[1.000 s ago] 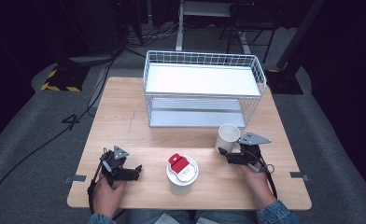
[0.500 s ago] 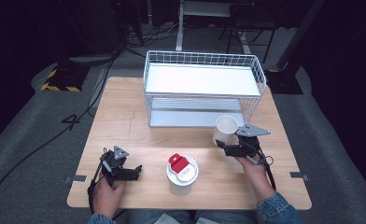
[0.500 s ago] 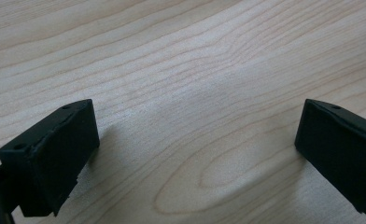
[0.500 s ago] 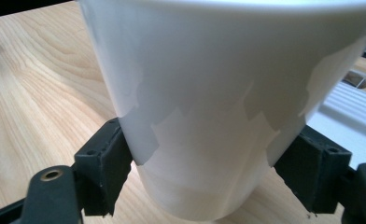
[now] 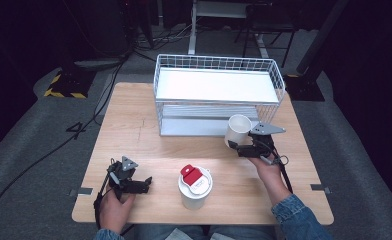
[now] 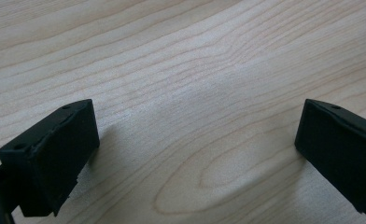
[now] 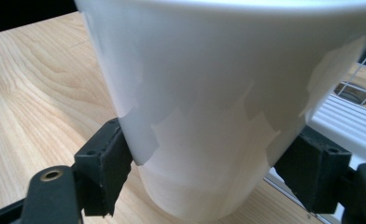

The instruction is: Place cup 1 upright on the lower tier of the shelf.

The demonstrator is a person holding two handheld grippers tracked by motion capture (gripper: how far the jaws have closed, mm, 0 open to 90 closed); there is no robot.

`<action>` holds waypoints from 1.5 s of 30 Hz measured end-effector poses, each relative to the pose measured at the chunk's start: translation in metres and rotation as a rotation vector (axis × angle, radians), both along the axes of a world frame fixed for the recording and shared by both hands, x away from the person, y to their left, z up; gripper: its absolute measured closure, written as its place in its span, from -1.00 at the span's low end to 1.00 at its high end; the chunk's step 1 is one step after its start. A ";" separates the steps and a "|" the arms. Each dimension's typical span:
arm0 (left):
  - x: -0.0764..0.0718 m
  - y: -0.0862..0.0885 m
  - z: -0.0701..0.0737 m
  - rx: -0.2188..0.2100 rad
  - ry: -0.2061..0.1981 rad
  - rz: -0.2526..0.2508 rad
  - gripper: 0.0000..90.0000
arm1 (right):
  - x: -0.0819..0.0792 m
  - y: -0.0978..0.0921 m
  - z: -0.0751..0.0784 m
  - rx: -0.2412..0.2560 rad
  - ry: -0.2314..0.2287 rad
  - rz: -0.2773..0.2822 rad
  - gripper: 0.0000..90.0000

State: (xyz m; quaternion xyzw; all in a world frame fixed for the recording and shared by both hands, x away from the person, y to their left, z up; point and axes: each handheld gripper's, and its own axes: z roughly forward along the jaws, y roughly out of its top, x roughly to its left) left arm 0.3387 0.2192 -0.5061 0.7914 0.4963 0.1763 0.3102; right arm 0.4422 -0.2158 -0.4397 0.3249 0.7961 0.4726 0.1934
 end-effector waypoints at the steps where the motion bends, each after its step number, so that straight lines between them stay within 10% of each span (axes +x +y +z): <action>1: 0.000 0.000 0.000 0.000 0.000 0.000 -0.99 | 0.003 0.000 -0.001 0.000 0.008 -0.001 -0.47; 45: 0.000 0.000 0.000 0.000 0.000 0.000 -0.99 | 0.072 0.055 -0.023 -0.056 -0.053 -0.061 -0.48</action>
